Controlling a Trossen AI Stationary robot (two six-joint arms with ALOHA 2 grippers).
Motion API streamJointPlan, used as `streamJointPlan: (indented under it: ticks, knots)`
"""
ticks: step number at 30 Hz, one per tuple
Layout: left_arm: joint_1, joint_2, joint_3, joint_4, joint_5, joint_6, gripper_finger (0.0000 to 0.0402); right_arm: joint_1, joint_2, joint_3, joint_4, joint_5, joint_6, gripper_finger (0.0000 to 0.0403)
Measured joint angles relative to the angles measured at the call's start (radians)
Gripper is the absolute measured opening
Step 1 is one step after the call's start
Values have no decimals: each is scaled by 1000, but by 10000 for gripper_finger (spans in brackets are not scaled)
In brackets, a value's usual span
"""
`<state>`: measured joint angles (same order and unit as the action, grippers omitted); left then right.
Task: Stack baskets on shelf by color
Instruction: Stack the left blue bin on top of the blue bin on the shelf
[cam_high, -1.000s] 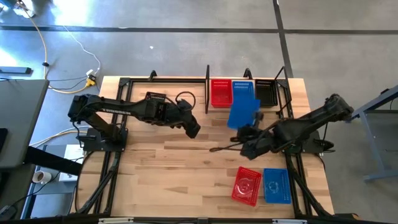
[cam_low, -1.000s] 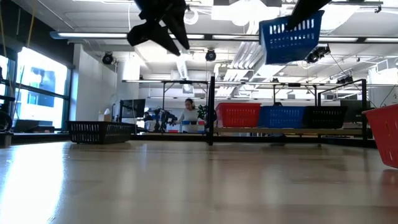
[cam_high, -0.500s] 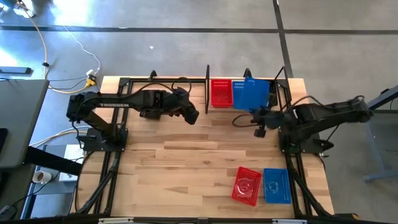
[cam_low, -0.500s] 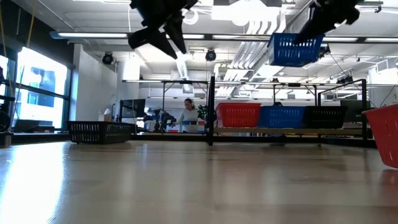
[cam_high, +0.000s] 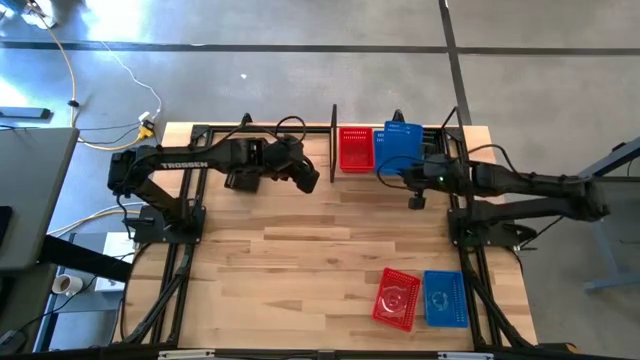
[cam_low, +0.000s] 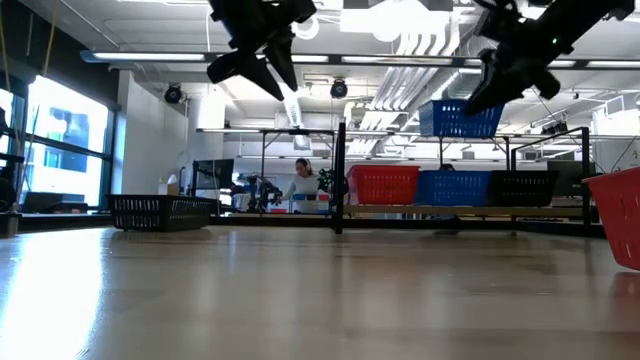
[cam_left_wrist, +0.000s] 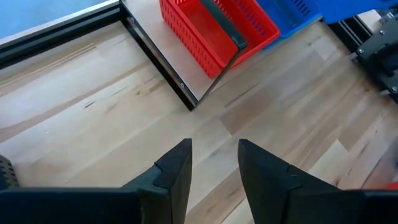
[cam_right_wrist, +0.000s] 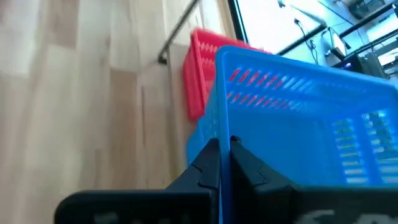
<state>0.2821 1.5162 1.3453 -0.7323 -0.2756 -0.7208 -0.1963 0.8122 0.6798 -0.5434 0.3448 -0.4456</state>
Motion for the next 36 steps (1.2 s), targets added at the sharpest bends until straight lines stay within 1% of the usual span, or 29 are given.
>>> streamJointPlan:
  ticks: [3,9,13,22,31,36]
  knots:
    - [8,0,0,0,1,0,120,-61,9,-10,8,-47,-45,0]
    - [19,0,0,0,3,0,120,-172,36,-10,38,-198,-148,0]
    - [19,0,0,0,3,0,120,-228,76,-10,38,-252,-187,0]
    - [19,0,0,0,3,0,120,-276,154,-10,55,-298,-236,0]
    - [19,0,0,0,3,0,119,-298,216,-10,99,-294,-236,0]
    - [19,0,0,0,2,0,119,-304,229,-10,100,-295,-232,0]
